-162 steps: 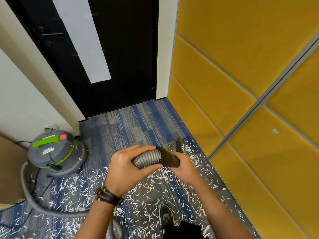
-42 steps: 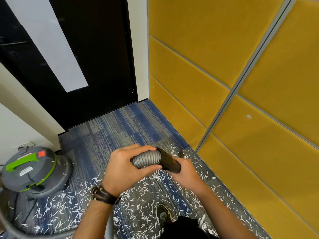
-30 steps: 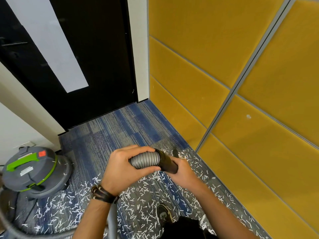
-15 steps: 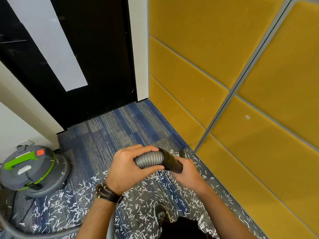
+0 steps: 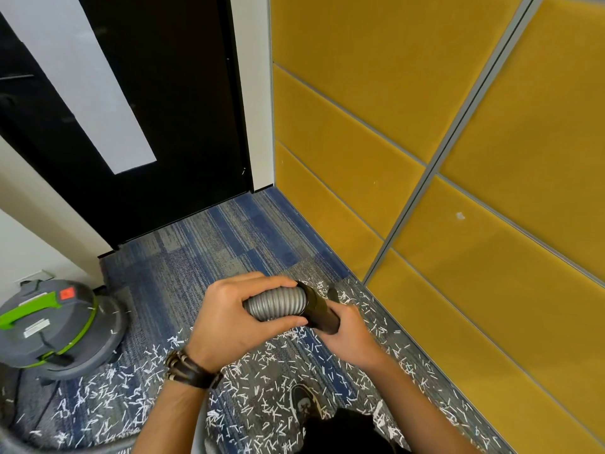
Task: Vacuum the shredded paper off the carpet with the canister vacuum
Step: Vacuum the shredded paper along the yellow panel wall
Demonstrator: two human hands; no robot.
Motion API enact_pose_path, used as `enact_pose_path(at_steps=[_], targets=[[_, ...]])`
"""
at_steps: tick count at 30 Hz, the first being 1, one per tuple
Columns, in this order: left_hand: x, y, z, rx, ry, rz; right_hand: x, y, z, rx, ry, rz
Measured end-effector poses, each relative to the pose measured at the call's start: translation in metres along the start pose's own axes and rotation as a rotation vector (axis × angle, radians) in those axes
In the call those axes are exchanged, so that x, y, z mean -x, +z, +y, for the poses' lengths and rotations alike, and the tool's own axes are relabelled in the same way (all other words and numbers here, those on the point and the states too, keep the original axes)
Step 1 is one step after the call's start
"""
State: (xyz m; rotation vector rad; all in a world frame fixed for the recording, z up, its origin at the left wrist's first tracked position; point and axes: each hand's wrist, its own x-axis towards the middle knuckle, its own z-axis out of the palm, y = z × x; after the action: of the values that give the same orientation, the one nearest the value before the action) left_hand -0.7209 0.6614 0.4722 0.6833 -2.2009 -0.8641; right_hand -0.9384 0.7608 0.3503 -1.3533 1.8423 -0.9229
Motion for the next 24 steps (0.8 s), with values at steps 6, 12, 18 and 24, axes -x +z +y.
enact_pose_path(at_steps=[6, 12, 18, 24], targets=[[0.002, 0.000, 0.001, 0.037, -0.020, 0.032, 0.003, -0.010, -0.004, 0.033, 0.011, 0.014], [-0.001, 0.006, -0.003, 0.016, -0.039, 0.014, -0.005, -0.016, -0.003, 0.089, 0.013, 0.022], [0.002, 0.017, -0.009, 0.066, -0.058, -0.043, 0.004, -0.010, 0.008, 0.107, 0.050, 0.013], [0.004, 0.013, -0.004, 0.043, -0.027, -0.012, 0.008, -0.012, 0.010, 0.101, 0.032, 0.026]])
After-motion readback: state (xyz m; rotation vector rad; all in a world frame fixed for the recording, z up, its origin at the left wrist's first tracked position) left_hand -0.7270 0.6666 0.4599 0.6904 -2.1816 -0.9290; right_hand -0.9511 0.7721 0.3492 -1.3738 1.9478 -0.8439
